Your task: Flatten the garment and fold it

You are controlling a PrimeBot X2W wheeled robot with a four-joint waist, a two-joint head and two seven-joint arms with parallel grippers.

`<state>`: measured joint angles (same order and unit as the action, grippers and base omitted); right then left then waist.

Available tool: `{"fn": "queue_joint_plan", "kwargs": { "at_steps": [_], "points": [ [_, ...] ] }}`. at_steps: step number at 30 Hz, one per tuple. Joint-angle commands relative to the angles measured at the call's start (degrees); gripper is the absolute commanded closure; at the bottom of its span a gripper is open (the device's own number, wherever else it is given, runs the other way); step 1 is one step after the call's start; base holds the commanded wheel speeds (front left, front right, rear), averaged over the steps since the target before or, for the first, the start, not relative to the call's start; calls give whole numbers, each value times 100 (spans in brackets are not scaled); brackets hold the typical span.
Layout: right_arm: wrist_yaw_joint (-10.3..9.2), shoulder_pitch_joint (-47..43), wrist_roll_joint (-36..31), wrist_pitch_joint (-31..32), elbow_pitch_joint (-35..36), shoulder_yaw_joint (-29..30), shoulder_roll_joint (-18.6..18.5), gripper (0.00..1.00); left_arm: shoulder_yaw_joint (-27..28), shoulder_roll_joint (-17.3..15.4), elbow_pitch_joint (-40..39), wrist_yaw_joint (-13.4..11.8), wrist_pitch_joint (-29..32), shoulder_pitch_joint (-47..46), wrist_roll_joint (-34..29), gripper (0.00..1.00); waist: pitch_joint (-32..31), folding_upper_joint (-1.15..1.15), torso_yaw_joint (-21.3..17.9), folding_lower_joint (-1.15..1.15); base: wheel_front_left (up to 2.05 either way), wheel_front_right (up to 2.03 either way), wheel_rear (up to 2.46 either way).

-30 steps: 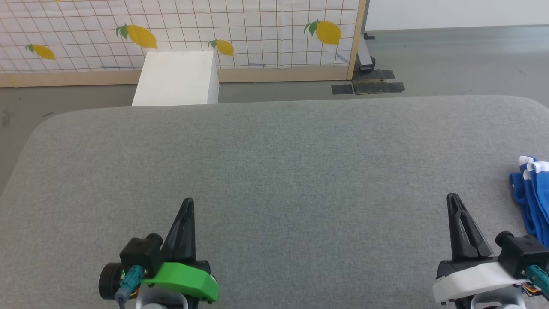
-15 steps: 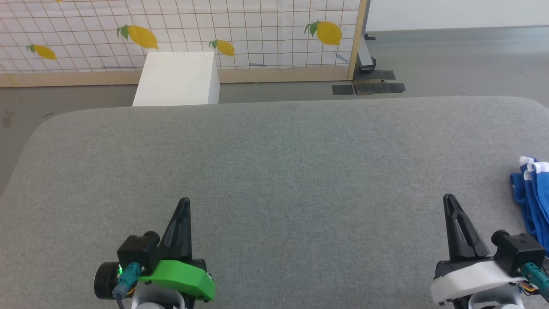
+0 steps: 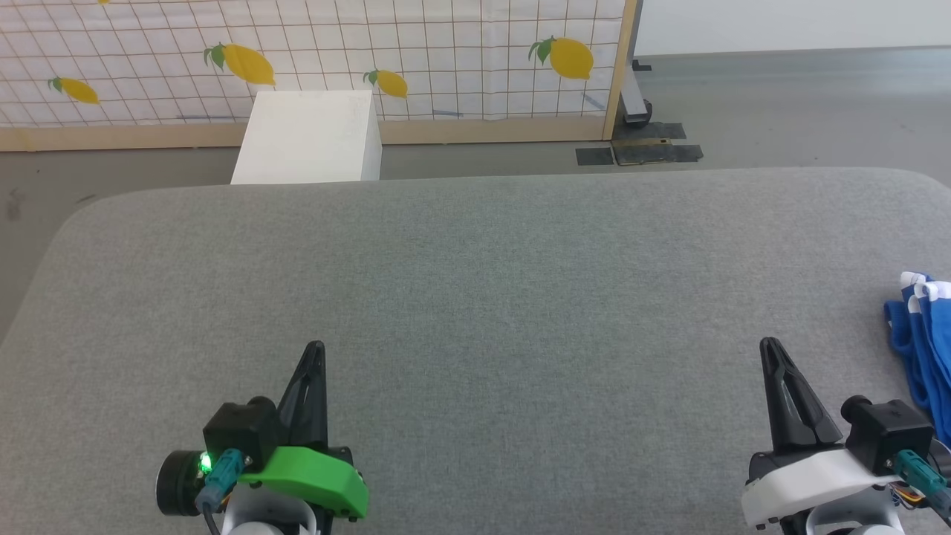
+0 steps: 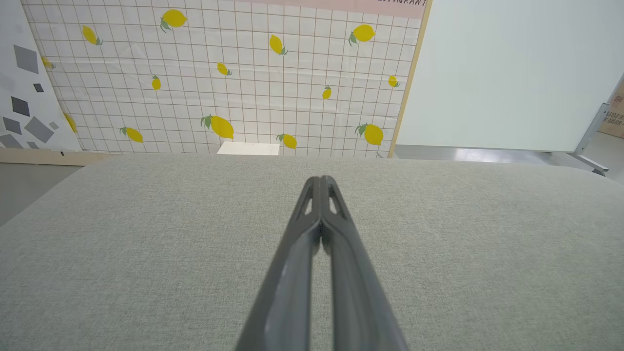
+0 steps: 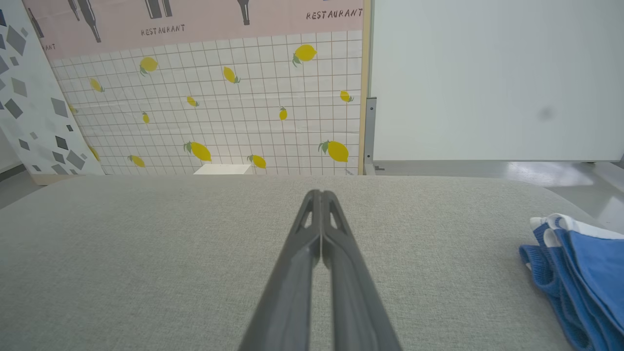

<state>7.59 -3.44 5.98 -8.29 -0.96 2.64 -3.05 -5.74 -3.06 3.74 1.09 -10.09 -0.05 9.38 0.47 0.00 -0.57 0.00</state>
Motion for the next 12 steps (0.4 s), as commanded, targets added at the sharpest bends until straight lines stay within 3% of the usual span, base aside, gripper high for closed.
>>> {"fn": "queue_joint_plan", "kwargs": {
  "at_steps": [1,12],
  "points": [
    [-3,103,-67,34,21,-15,5,100,43,6,-29,-34,40,2,-71,100,-1,0,1,0,0,0,0],
    [-4,134,-136,138,31,-48,7,100,112,8,-74,-44,166,2,-184,100,-7,0,8,0,0,0,0]
  ]
}}
